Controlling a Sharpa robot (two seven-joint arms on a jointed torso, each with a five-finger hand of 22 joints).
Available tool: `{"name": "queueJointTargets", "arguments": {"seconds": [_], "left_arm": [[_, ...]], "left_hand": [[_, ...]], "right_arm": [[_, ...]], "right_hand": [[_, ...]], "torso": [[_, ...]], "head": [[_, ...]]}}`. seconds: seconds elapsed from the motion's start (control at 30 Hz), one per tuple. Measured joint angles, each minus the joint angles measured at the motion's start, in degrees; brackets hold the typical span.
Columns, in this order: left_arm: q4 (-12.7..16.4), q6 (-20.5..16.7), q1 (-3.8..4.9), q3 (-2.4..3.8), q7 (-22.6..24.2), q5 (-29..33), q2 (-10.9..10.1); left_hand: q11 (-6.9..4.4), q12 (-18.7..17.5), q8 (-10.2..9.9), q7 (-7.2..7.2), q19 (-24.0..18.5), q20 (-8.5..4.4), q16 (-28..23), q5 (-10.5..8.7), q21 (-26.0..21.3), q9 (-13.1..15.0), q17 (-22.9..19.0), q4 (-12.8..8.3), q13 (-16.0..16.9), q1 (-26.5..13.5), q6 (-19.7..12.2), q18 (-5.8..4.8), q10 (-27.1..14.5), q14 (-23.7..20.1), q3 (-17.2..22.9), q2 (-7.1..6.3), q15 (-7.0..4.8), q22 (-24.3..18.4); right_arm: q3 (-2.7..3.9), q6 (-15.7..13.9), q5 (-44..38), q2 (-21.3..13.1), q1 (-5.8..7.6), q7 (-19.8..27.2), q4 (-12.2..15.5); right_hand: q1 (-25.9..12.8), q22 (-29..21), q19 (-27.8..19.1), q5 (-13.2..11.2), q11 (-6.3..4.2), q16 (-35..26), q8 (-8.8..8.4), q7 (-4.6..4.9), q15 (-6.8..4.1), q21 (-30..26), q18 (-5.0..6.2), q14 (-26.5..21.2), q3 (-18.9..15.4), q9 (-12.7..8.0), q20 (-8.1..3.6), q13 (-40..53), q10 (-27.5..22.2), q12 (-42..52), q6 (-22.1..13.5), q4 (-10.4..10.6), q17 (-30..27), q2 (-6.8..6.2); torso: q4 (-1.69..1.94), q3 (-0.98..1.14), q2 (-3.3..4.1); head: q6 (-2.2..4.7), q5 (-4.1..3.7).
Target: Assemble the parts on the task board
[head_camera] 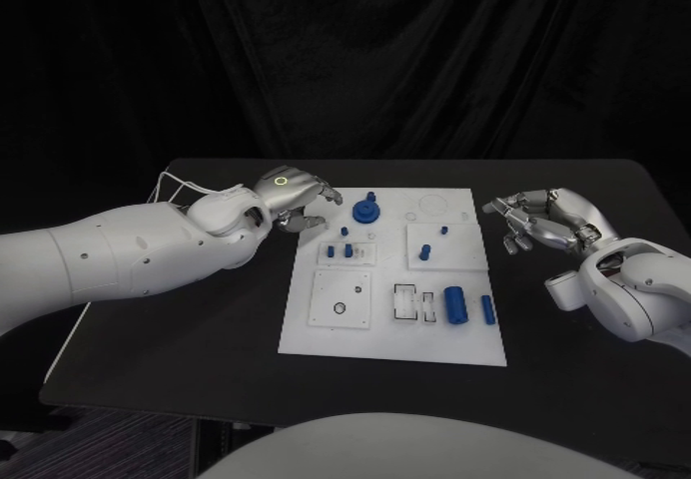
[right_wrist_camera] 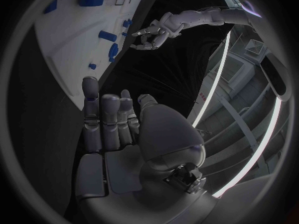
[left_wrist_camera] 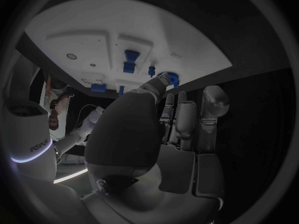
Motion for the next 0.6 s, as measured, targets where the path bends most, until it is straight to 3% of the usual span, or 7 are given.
{"name": "queueJointTargets", "arguments": {"seconds": [0.03, 0.2, 0.23, 0.27, 0.43, 0.53, 0.6], "left_arm": [[1.15, -1.20, 0.00, 0.00, 0.40, 0.43, -0.92], [6.04, -6.49, 0.00, 0.00, 3.28, 4.73, -5.38], [6.81, -7.00, 0.00, 0.00, 4.09, 6.32, -6.06], [7.67, -7.39, 0.00, 0.00, 5.08, 8.27, -6.77], [12.03, -7.22, 0.00, -0.02, 13.56, 24.01, -10.29], [13.75, -5.52, 0.00, -0.02, 18.88, 33.73, -11.25], [14.85, -3.30, 0.00, -0.02, 23.07, 41.44, -11.77]], "left_hand": [[-0.35, 1.23, 0.00, -0.64, -2.96, 0.01, -2.38, 0.00, -4.72, -0.29, -3.87, -0.08, 0.73, 0.00, 0.36, 1.27, -2.25, -3.06, -0.46, 0.00, 0.01, 0.00], [-0.44, 7.82, 0.00, -1.86, -12.84, 0.64, -11.60, 0.00, -22.01, -1.59, -17.93, 0.54, 3.47, -0.41, -0.01, 3.44, -9.78, -15.63, -2.31, 0.47, 0.54, -1.18], [-0.01, 9.01, 0.00, -1.65, -14.09, 0.91, -13.99, 0.00, -24.04, -1.70, -20.84, 0.73, 3.78, -0.16, 0.03, 3.43, -10.72, -18.73, -2.49, 0.72, 0.95, -1.74], [0.67, 10.77, 0.00, -0.13, -15.54, 1.40, -17.30, 0.30, -26.05, -1.70, -23.48, 0.80, 4.14, 0.30, 0.83, 3.43, -10.91, -21.91, -2.55, 1.19, 1.82, -2.40], [3.19, 15.11, 0.00, 3.52, -21.93, 3.49, -26.13, 3.75, -32.09, -2.41, -29.44, 2.91, 4.02, -0.90, 2.47, 3.39, -14.11, -29.77, -2.20, 4.24, 4.83, -3.71], [4.58, 17.16, 0.00, 3.77, -28.48, 5.18, -32.63, 5.58, -37.91, -2.92, -33.71, 4.73, 2.49, -1.68, 2.79, 1.29, -15.85, -36.99, -2.52, 6.21, 7.95, -5.97], [5.17, 18.12, 0.00, 2.94, -34.06, 5.75, -38.25, 7.75, -43.91, -3.00, -37.68, 6.59, 0.96, -2.38, 3.62, 0.68, -16.45, -42.72, -3.42, 8.39, 9.30, -9.92]], "right_arm": [[0.00, 0.00, -0.05, -0.06, 0.46, -0.06, 0.14], [0.09, 0.05, -1.12, 0.14, 3.90, -1.08, 0.47], [0.08, 0.13, -1.43, 0.32, 4.52, -1.41, 0.47], [0.08, 0.22, -1.79, 0.53, 5.15, -1.77, 0.48], [0.12, 1.69, -4.50, 2.16, 8.10, -4.56, 0.51], [0.12, 2.97, -6.71, 3.24, 9.00, -6.09, -0.17], [0.08, 4.10, -8.98, 4.30, 9.63, -7.46, -1.12]], "right_hand": [[0.43, -0.11, -0.30, 0.00, -0.08, -0.21, 0.04, -0.09, -0.05, -0.34, 0.00, -0.34, 0.33, 0.02, -0.02, -0.32, -0.46, -0.31, 0.55, -0.32, -0.28, -0.43], [2.32, -0.64, -1.08, 0.00, -0.27, -1.22, 1.00, -0.42, -0.23, -1.77, -0.01, -1.41, 2.05, 0.66, -0.12, -3.89, -3.81, -2.88, 1.85, -0.99, -1.78, -2.32], [2.60, -0.68, -1.11, 0.00, -0.23, -1.33, 1.00, -0.38, -0.23, -1.90, -0.01, -1.41, 2.35, 0.72, -0.09, -5.21, -5.03, -3.76, 1.82, -1.09, -1.94, -2.60], [3.10, -0.76, -1.12, 0.00, -0.12, -1.49, 1.00, -0.10, -0.03, -2.18, -0.01, -1.64, 2.96, 0.81, -0.08, -7.79, -7.50, -5.70, 1.45, -1.34, -2.30, -3.10], [5.52, -0.80, -1.31, 0.00, 0.11, -1.96, 1.67, 0.10, 0.18, -2.77, -0.01, -2.44, 5.54, 1.22, 0.11, -11.65, -9.46, -9.87, 0.71, -2.70, -3.00, -5.39], [9.05, 1.13, 1.07, -1.80, 0.35, 0.13, 1.90, 0.55, 0.10, 0.64, -0.01, 0.03, 7.96, 1.41, -0.08, -13.56, -10.50, -12.33, 0.27, -5.12, -0.06, -6.70], [10.83, 1.52, 1.47, -6.11, 0.67, 0.23, 1.90, 0.89, 0.19, 0.85, 0.00, 0.24, 10.36, 1.41, 0.00, -15.21, -11.41, -14.39, -0.48, -6.37, -0.02, -7.77]], "torso": [[0.00, 0.00, 0.00], [-0.01, -0.03, 0.00], [-0.01, -0.03, 0.00], [-0.01, -0.05, 0.00], [0.02, -0.11, 0.01], [0.11, -0.20, 0.02], [0.19, -0.32, 0.03]], "head": [[0.00, -0.14], [0.00, -0.44], [0.00, -0.50], [0.00, -0.56], [0.00, -0.24], [0.00, 0.04], [0.00, 0.21]]}}
